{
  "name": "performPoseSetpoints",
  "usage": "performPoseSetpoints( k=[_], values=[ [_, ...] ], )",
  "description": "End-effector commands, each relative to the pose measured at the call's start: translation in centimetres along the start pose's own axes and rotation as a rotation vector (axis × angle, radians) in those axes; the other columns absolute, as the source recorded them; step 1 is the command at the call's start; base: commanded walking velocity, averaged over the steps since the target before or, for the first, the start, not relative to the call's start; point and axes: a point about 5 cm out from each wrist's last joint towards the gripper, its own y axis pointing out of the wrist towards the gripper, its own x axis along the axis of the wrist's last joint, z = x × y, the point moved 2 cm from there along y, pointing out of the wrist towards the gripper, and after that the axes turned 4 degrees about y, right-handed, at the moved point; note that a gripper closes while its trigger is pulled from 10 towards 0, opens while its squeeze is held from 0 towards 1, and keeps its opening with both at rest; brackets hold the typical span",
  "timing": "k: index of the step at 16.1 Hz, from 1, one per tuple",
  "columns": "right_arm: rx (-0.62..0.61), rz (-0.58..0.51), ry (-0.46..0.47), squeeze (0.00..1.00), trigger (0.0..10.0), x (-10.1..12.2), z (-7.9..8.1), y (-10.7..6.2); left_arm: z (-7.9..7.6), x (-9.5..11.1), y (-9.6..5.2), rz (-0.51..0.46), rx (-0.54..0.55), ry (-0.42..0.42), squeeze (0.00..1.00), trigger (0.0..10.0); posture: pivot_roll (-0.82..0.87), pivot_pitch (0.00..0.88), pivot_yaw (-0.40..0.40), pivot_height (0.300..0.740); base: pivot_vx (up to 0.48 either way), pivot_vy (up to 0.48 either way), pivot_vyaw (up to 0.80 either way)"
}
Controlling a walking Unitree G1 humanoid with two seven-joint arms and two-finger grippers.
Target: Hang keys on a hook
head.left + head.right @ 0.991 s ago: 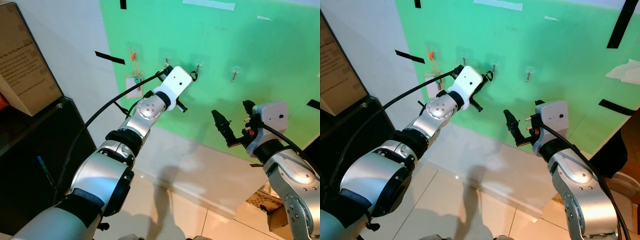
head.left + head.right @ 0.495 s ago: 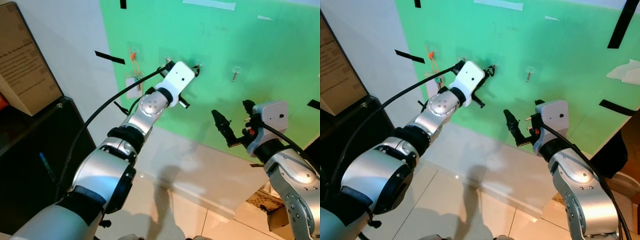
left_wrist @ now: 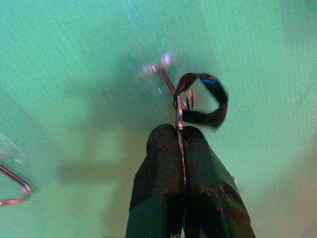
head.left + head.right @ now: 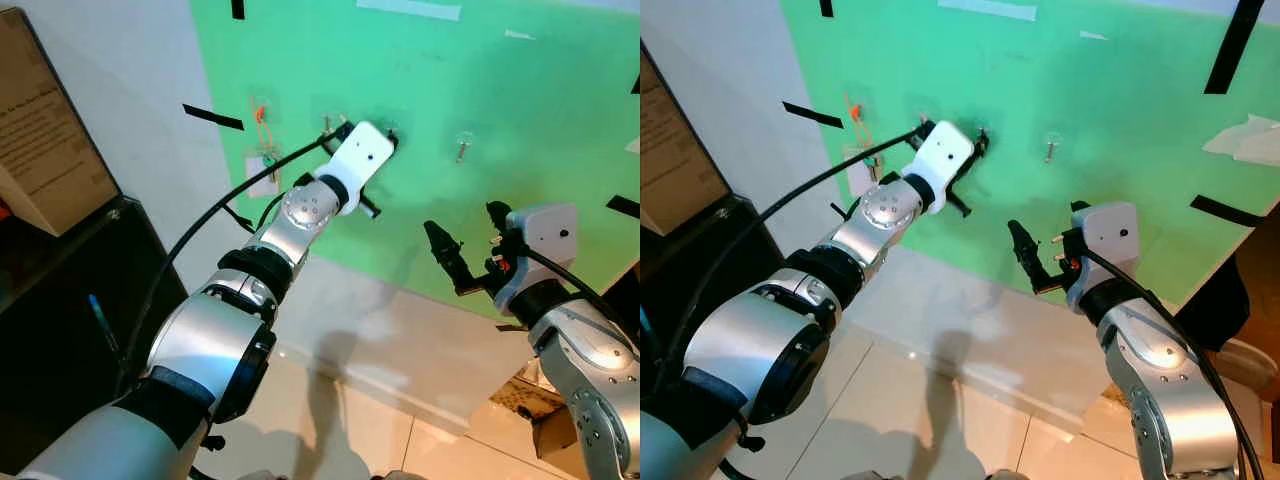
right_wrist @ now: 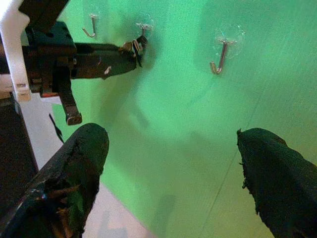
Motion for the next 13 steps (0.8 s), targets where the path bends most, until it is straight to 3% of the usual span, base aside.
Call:
performPoseSetpoints(
  k=[1,13],
  values=[
    [-0.010,-0.013,0.004,0.00,10.0,0.4,0.0,-0.5,0.3,0.0,0.1,0.023,0.002,0.030,0.00,10.0,-0.27,0.000,0.067,0.740,0.000,0.000,0.00],
    [-0.002,-0.008,0.007,0.00,10.0,0.3,0.2,-0.3,-0.6,-1.9,-0.4,0.094,-0.026,0.035,0.00,10.0,-0.26,0.000,0.060,0.740,0.000,0.000,0.00]
  ],
)
